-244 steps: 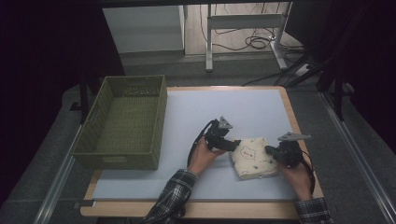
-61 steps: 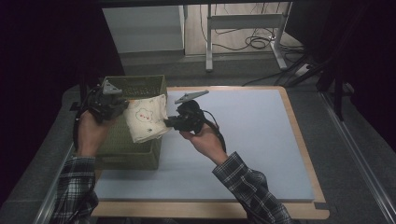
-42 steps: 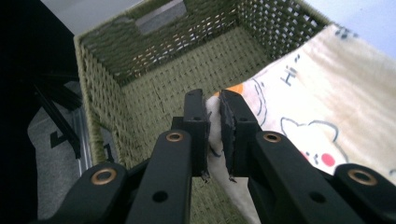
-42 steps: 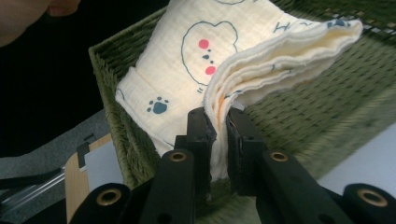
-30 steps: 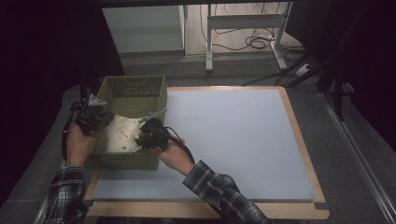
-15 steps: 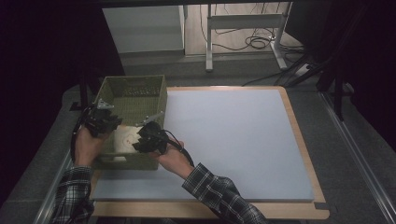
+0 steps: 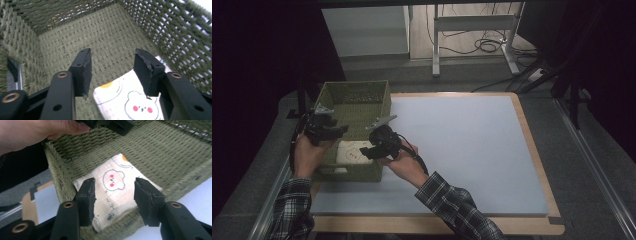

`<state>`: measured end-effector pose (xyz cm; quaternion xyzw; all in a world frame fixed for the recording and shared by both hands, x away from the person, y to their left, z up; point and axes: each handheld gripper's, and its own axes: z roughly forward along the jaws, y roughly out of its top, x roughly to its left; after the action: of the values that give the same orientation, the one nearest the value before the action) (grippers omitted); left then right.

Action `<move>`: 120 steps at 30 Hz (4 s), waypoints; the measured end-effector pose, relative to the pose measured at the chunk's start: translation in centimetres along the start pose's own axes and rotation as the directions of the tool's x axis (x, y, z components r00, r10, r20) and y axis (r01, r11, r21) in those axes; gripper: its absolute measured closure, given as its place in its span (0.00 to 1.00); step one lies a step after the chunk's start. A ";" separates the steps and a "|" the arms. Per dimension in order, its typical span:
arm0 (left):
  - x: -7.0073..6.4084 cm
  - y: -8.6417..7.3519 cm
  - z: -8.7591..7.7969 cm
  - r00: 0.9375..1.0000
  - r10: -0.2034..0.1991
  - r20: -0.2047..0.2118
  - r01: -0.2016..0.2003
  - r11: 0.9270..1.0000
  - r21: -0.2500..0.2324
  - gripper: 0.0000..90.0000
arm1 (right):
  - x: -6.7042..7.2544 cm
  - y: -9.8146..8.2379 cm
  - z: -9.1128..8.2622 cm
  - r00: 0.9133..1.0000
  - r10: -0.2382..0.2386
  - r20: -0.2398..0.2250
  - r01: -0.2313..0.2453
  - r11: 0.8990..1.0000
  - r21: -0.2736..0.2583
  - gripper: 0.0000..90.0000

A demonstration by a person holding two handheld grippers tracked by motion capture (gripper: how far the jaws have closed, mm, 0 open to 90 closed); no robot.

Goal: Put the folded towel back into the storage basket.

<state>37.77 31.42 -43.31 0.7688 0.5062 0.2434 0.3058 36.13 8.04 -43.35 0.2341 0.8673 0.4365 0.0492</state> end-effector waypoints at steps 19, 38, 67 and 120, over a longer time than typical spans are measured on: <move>-1.8 1.6 0.6 0.992 -0.067 0.111 0.072 0.996 -0.045 0.23 | -1.7 -1.2 -3.2 0.997 -0.065 0.044 0.067 0.997 -0.034 0.33; -5.0 3.7 1.1 0.983 -0.033 0.181 0.044 0.997 -0.058 0.13 | -4.8 -4.3 -6.5 0.995 -0.055 0.081 0.059 0.997 -0.041 0.21; -12.2 7.4 2.0 0.960 0.067 0.273 -0.041 0.994 -0.100 0.01 | -7.4 -9.0 -11.2 0.993 -0.066 0.094 0.067 0.998 -0.002 0.12; -24.0 3.0 5.4 0.891 0.204 0.405 -0.154 0.976 -0.153 0.01 | -12.9 -19.1 -21.9 0.972 0.005 0.237 -0.012 1.000 0.027 0.07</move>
<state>34.51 7.07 -46.42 0.8272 0.3405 0.1293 0.4279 34.33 -23.55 -46.34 0.2889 0.8603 0.3935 0.1470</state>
